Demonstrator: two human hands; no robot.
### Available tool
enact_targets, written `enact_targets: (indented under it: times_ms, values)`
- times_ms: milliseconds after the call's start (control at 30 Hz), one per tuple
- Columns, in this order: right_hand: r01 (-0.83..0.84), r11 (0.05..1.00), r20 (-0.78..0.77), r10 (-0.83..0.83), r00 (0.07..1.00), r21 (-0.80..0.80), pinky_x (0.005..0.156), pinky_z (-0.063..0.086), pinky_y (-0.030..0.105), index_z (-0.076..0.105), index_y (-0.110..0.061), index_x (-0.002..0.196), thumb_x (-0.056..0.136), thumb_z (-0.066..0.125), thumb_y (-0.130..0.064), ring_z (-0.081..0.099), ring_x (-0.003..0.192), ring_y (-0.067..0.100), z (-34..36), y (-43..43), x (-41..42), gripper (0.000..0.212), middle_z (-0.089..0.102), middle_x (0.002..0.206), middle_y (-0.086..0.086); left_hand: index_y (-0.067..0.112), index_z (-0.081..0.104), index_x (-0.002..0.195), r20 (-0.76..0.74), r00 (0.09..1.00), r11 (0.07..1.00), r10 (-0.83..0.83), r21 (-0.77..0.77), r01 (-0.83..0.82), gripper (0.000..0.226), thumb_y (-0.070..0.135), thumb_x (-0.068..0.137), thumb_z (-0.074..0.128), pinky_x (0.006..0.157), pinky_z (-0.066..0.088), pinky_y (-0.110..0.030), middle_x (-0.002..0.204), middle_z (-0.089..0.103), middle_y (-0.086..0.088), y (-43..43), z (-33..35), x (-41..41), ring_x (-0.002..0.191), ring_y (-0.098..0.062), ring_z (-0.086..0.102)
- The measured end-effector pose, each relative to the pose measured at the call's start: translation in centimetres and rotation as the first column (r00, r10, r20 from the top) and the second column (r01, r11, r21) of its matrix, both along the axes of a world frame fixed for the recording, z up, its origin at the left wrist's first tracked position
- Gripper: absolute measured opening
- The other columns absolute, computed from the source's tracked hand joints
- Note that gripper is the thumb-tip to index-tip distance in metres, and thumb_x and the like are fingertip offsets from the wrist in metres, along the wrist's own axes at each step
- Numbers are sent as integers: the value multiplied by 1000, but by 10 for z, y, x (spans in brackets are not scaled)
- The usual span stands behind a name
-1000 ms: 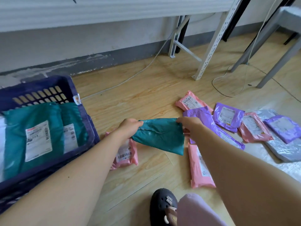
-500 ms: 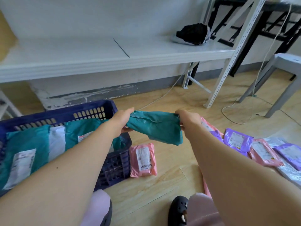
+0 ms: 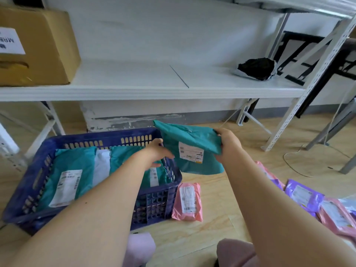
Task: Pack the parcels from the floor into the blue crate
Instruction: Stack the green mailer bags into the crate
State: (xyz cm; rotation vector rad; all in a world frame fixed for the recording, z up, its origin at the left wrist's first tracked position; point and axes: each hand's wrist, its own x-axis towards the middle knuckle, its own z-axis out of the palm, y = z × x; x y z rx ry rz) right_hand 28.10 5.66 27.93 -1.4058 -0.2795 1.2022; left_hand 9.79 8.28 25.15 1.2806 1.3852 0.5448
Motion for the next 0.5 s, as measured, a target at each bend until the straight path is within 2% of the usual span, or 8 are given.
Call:
enact_targets:
  times_ms: [33,100,167,233,333,400,500]
  values:
    - [-28,999,-8,28,1000,26,53,56,26,62,-6,95,82,64,-14,65,65,23,2,4,-6,15,69,87,10,20,41,136,20,1000,999,-5,32,4,61,5,83,67,95,47,-38,133,52,1,4,-2,-3,123,-21,48]
    - [-63,996,0,64,998,60,65,57,30,63,-3,100,82,64,-12,66,72,25,4,12,-15,19,70,98,15,19,46,131,66,998,997,-6,72,1,58,10,80,72,94,45,-38,132,54,3,9,-5,-8,124,-21,48]
    - [-69,993,25,67,997,97,61,55,28,61,-4,89,85,63,-11,65,63,21,5,18,-22,8,68,88,13,20,49,129,126,992,997,6,75,-16,58,16,77,77,95,47,-40,133,55,2,14,-8,-11,123,-20,50]
    - [-74,990,43,69,997,120,55,53,26,59,-6,84,88,62,-12,62,57,17,7,22,-27,8,64,77,8,20,52,125,208,977,995,47,72,-63,52,17,79,75,98,47,-42,133,55,1,17,-9,-14,123,-18,50]
    - [-95,986,54,88,995,139,67,54,29,60,-6,84,89,62,-15,61,65,20,10,26,-32,11,64,77,8,20,46,131,226,973,998,52,33,-61,42,4,93,54,92,48,-30,139,50,-1,23,-12,-15,125,-15,48]
    - [-78,987,70,69,995,140,60,51,26,61,-8,80,91,60,-14,57,60,16,14,25,-35,12,62,73,4,20,43,133,303,945,992,120,-3,-125,40,2,97,45,89,49,-27,141,48,-2,28,-14,-14,128,-17,47]
    - [31,989,151,-53,987,141,58,50,25,58,-12,85,91,54,-9,57,55,15,15,28,-39,8,56,70,2,18,51,121,368,882,955,294,-72,-288,30,22,93,59,83,52,-32,127,56,-3,36,-16,-10,120,-22,52]
